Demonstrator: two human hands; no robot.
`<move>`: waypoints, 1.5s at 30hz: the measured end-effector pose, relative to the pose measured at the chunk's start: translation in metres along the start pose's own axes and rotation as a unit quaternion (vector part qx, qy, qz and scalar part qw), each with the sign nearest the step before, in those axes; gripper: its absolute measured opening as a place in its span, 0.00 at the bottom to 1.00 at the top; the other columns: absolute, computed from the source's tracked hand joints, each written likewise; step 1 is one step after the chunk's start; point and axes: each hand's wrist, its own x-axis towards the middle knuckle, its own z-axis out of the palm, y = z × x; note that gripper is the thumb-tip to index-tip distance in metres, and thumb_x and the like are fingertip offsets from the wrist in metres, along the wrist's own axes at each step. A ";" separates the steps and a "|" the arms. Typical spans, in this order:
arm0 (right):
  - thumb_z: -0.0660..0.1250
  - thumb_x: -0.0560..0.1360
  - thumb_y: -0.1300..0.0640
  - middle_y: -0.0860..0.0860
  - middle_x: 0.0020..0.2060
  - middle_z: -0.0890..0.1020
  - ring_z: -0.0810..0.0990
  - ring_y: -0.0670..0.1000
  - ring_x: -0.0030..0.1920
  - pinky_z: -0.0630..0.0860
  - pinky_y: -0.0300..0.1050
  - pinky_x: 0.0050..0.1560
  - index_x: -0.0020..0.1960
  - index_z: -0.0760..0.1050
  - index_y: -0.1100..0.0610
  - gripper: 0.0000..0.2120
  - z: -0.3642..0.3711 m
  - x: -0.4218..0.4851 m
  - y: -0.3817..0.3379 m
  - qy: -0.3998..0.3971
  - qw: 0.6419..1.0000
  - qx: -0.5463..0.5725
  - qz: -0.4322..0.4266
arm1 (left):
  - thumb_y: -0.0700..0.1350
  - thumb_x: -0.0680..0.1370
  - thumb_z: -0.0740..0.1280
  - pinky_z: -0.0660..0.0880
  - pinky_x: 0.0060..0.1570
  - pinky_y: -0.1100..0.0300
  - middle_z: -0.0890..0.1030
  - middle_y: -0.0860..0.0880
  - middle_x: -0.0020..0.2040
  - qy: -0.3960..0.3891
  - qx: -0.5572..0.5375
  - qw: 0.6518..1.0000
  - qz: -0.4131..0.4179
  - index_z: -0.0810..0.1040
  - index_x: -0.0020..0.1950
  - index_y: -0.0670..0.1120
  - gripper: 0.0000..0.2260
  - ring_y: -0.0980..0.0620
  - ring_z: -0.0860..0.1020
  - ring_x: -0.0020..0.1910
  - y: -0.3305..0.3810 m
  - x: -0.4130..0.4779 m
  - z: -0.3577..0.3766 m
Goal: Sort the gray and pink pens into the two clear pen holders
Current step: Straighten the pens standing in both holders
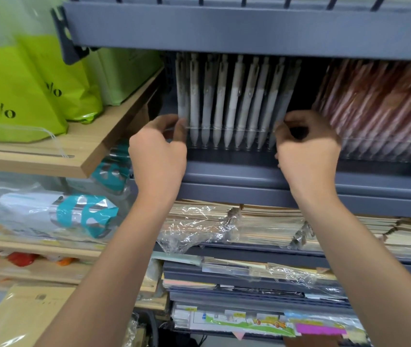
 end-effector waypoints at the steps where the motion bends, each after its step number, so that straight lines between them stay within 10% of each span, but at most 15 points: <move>1: 0.65 0.75 0.59 0.56 0.42 0.83 0.82 0.58 0.41 0.79 0.55 0.45 0.49 0.79 0.58 0.06 0.000 0.000 0.001 -0.001 1.000 -0.008 -0.003 | 0.50 0.80 0.68 0.78 0.52 0.53 0.86 0.47 0.48 0.000 0.003 1.000 0.002 0.84 0.57 0.46 0.11 0.49 0.83 0.48 -0.001 0.000 0.000; 24: 0.67 0.76 0.56 0.55 0.44 0.83 0.82 0.60 0.42 0.78 0.56 0.47 0.51 0.79 0.60 0.08 0.000 0.001 0.002 -0.009 1.000 0.014 -0.006 | 0.47 0.77 0.69 0.72 0.42 0.74 0.82 0.55 0.44 0.053 -0.073 0.995 0.039 0.79 0.51 0.49 0.05 0.63 0.80 0.41 0.004 -0.005 -0.002; 30: 0.69 0.75 0.55 0.54 0.42 0.83 0.81 0.60 0.40 0.78 0.56 0.44 0.50 0.76 0.57 0.06 0.000 0.001 0.003 -0.008 0.999 0.034 -0.003 | 0.48 0.75 0.72 0.76 0.55 0.51 0.76 0.45 0.58 0.053 -0.016 0.997 0.062 0.81 0.50 0.45 0.08 0.46 0.80 0.51 0.013 -0.011 0.006; 45: 0.68 0.75 0.54 0.52 0.40 0.83 0.82 0.59 0.39 0.79 0.56 0.44 0.49 0.77 0.55 0.05 -0.001 0.001 0.004 -0.013 0.999 0.035 0.004 | 0.48 0.76 0.69 0.78 0.44 0.48 0.85 0.46 0.43 0.077 -0.014 0.995 0.069 0.85 0.49 0.47 0.07 0.41 0.81 0.42 0.038 -0.023 0.037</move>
